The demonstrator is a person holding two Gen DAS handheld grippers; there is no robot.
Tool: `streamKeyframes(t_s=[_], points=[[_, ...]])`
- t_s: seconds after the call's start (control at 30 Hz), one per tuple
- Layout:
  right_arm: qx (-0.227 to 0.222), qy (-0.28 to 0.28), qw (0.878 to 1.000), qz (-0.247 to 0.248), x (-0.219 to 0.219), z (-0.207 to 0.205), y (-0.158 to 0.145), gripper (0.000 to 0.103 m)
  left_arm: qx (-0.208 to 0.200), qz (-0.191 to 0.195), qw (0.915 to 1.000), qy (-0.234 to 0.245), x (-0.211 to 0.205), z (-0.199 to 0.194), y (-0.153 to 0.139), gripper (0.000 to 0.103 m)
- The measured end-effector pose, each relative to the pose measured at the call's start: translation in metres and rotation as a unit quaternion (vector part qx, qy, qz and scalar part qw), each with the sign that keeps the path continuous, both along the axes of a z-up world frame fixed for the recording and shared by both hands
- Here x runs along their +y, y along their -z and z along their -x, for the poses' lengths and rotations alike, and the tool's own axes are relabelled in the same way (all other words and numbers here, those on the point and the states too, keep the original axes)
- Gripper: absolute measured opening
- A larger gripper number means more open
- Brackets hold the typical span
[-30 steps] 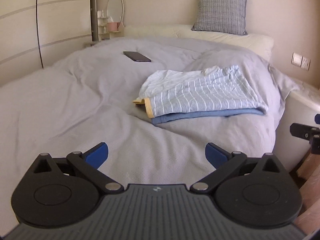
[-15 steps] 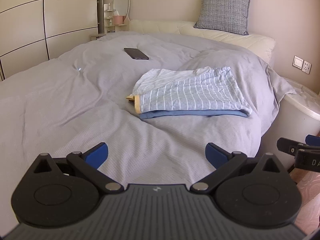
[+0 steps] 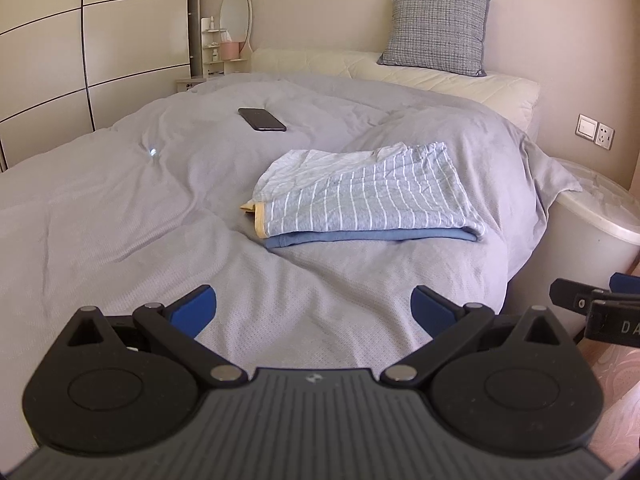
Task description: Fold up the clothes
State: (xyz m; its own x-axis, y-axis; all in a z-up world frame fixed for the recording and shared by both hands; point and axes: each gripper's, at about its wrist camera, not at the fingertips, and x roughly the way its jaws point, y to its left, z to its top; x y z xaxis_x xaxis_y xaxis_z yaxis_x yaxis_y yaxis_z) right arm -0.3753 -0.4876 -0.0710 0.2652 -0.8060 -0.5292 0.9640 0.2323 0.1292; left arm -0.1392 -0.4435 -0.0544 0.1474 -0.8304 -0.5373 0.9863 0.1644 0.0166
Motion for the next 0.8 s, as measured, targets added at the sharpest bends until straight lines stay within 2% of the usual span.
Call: streamKeyframes(t_s=[0.8], points=[[0.02,0.008,1.0,0.006,0.011,0.0,-0.018,0.101,-0.011,-0.004,0.9999,0.006,0.002,0.009,0.002,0.102]])
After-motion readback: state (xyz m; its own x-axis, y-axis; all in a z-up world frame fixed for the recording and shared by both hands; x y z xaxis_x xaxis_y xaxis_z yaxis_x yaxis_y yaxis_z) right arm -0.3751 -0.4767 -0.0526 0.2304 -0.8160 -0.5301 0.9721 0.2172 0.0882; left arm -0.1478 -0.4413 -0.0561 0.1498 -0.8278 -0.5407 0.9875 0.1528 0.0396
